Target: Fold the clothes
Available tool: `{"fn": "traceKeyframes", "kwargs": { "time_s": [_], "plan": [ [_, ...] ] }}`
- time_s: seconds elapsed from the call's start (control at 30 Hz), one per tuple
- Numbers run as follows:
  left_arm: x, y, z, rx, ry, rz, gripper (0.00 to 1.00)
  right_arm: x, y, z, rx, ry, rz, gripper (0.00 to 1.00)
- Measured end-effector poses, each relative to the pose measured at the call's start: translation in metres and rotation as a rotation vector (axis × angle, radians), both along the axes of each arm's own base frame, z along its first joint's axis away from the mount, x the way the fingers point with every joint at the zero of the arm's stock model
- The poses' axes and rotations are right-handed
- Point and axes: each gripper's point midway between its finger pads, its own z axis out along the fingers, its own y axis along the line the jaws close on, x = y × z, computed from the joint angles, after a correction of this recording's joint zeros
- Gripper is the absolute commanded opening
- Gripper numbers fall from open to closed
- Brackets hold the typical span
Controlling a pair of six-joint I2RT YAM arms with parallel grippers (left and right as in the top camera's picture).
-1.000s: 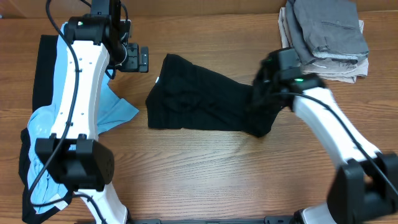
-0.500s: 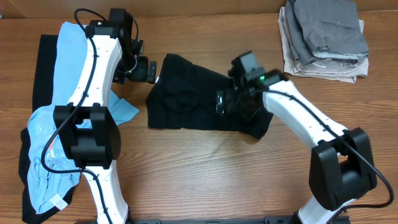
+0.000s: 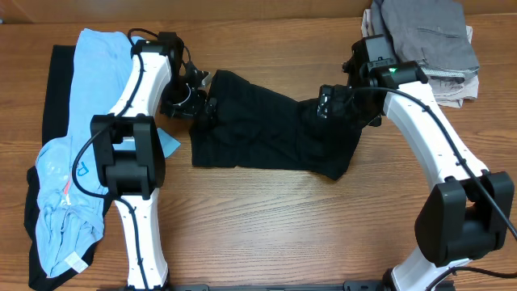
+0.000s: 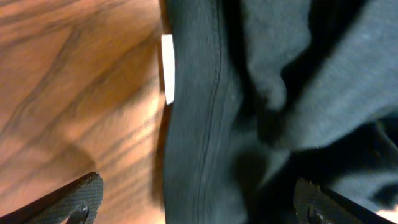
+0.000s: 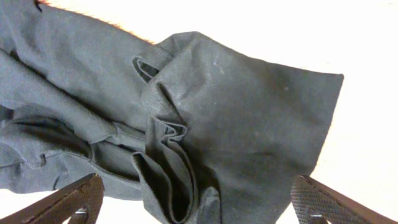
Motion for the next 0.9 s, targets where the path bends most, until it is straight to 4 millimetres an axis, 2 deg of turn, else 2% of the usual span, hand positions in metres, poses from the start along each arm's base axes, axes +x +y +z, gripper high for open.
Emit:
{"fn": "traceKeyframes", "kwargs": {
  "time_s": [0.27, 0.33, 0.4, 0.47, 0.5, 0.53, 0.63, 0.67, 0.73, 0.8, 0.83, 0.9],
  "plan": [
    [0.006, -0.022, -0.001, -0.14, -0.041, -0.088, 1.0, 0.001, -0.002, 0.0, 0.0, -0.002, 0.0, 1.0],
    [0.007, -0.028, 0.0, -0.18, -0.05, -0.103, 0.97, 0.001, -0.002, 0.0, 0.0, -0.005, -0.001, 1.0],
    [0.009, -0.035, 0.0, -0.222, -0.058, -0.11, 0.85, 0.002, -0.001, 0.001, 0.001, -0.007, 0.0, 0.96],
    [0.012, -0.042, 0.0, -0.256, -0.07, -0.122, 0.63, 0.002, -0.001, 0.0, 0.0, -0.008, 0.001, 0.82],
    [0.013, -0.045, -0.001, -0.269, -0.072, -0.128, 0.46, 0.002, -0.002, 0.0, -0.001, -0.009, 0.005, 0.76],
    [0.014, -0.048, -0.003, -0.277, -0.077, -0.137, 0.37, 0.002, -0.001, 0.0, 0.002, -0.007, -0.003, 0.72],
    [0.012, -0.056, -0.009, -0.291, -0.067, -0.152, 0.16, 0.002, -0.001, -0.001, 0.003, -0.007, -0.003, 0.69],
    [0.011, -0.058, -0.011, -0.292, -0.062, -0.158, 0.06, 0.002, -0.001, -0.003, 0.002, -0.005, -0.005, 0.68],
    [0.009, -0.061, -0.015, -0.289, -0.053, -0.167, 0.04, -0.003, -0.002, -0.01, 0.0, 0.011, -0.009, 0.66],
    [0.008, -0.06, -0.016, -0.281, -0.048, -0.159, 0.04, -0.01, -0.003, -0.021, -0.003, 0.038, -0.016, 0.59],
    [0.008, -0.059, -0.016, -0.277, -0.045, -0.151, 0.04, -0.013, -0.004, -0.026, -0.005, 0.052, -0.022, 0.52],
    [0.007, -0.056, -0.016, -0.259, -0.024, -0.127, 0.04, -0.02, -0.005, -0.037, -0.006, 0.074, -0.031, 0.22]
  ]
}}
